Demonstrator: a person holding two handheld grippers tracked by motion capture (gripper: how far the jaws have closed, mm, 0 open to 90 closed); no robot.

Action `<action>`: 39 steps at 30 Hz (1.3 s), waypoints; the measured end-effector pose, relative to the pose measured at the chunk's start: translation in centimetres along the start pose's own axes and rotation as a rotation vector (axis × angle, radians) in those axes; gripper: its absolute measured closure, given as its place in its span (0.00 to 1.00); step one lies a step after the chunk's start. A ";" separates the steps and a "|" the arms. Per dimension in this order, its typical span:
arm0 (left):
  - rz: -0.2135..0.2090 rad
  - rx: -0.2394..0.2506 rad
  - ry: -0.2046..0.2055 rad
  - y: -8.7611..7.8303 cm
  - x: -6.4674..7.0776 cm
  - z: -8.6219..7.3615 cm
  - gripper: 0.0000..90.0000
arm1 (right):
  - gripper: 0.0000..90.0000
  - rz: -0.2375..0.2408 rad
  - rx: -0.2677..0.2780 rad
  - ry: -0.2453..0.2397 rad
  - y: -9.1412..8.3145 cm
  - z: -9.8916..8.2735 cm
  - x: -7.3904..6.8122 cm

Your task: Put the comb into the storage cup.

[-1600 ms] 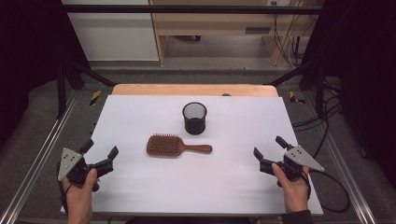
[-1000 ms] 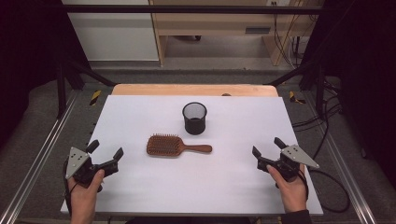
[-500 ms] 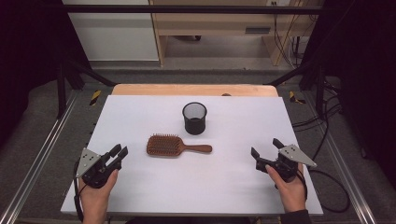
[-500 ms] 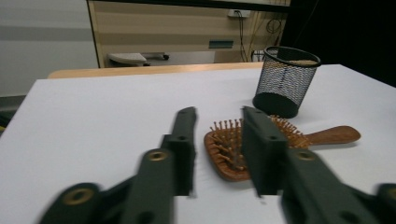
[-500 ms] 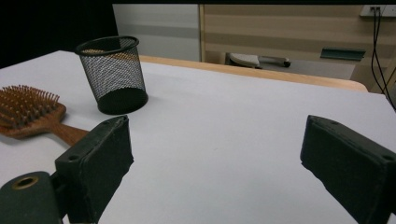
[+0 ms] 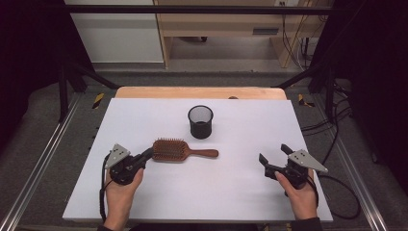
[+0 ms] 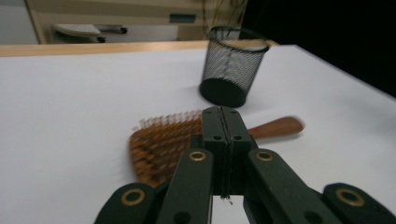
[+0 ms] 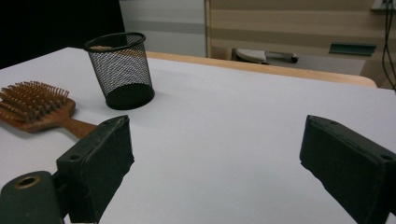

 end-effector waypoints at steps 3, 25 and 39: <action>-0.027 -0.019 0.048 1.0 1.8 0.6 1.00 | 0.10 0.003 -0.007 0.005 0.2 -0.1 0.0; -0.108 -0.105 0.151 5.2 6.2 1.0 1.00 | 0.10 0.001 -0.005 -0.012 0.2 -0.1 -0.2; -0.108 -0.137 0.151 6.9 6.8 0.5 1.00 | 0.10 0.005 0.003 -0.015 0.1 -0.1 -0.2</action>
Point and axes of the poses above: each handheld gripper's, and its own axes: y roughly forward along the jaws, z roughly out of its top, x roughly to its right, the point moved 5 cm from there along y, roughly forward along the jaws, and after that the axes turned 7 degrees about x, right-handed, at the moved point
